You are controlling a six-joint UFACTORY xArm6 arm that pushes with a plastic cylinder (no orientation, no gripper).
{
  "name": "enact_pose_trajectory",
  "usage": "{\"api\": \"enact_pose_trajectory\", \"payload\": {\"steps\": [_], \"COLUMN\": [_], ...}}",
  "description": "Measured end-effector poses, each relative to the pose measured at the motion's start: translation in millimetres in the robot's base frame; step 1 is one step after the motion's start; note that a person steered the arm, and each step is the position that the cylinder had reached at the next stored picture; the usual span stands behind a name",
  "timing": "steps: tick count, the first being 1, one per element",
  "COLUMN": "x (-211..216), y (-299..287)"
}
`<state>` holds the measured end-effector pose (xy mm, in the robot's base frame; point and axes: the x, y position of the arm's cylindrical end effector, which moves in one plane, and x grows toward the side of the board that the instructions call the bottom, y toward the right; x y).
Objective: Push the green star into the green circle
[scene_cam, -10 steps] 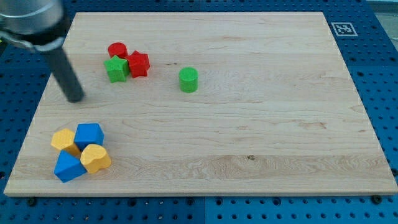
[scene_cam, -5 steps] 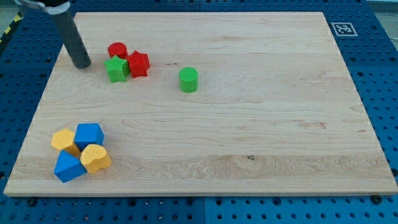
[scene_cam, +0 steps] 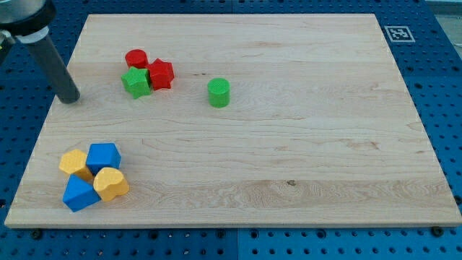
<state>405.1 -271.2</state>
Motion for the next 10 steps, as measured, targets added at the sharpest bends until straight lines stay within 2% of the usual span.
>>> {"api": "enact_pose_trajectory", "payload": {"steps": [1,3,7,9,10], "x": [-15.4,-15.6,14.7,14.7,14.6], "y": [36.5,122.9,231.8,242.4,183.4]}}
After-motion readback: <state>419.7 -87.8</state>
